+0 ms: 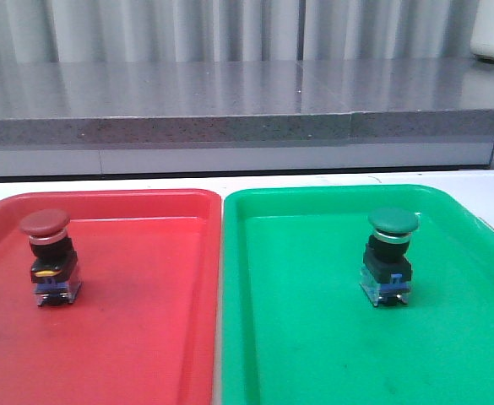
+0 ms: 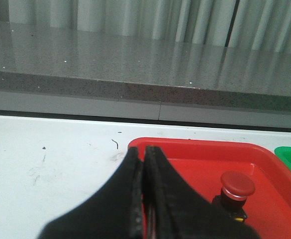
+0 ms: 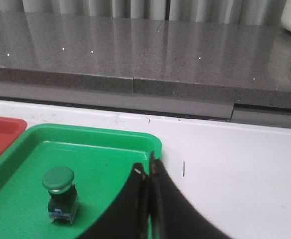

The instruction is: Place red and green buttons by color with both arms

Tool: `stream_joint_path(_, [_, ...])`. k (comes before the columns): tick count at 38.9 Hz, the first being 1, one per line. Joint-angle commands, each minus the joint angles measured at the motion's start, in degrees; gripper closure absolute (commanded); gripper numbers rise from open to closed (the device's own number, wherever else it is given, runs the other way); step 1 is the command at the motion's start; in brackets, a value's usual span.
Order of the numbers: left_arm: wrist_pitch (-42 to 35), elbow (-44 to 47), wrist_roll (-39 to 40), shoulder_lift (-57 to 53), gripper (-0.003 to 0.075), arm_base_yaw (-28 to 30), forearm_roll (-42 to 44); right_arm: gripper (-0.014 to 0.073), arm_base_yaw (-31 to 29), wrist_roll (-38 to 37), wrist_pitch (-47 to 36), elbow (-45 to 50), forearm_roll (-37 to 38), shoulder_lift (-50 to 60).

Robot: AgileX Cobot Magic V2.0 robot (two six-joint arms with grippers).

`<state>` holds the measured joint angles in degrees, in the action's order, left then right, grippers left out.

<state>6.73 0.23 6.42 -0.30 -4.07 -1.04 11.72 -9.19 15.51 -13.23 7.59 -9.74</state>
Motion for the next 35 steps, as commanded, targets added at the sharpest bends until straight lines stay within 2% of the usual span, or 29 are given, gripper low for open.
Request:
stream_joint_path(1, [-4.72, 1.38, 0.56, -1.02, 0.074, -0.22, 0.01, 0.0661, -1.03, 6.02, -7.5, 1.63, -2.92, 0.57])
stream_joint_path(5, [-4.72, 1.38, 0.56, -1.02, 0.074, -0.22, 0.01, 0.0661, -3.58, 9.66, -9.04, 5.74, -5.83, 3.58])
stream_joint_path(14, [-4.72, 1.38, 0.56, -1.02, 0.074, -0.3, 0.01, 0.0661, -9.72, 10.0, -9.5, 14.7, -10.39, 11.35])
stream_joint_path(35, [-4.72, 1.38, 0.56, -0.91, 0.074, -0.3, 0.01, 0.0661, -10.15, 10.07, -7.99, 14.43, -10.33, 11.25])
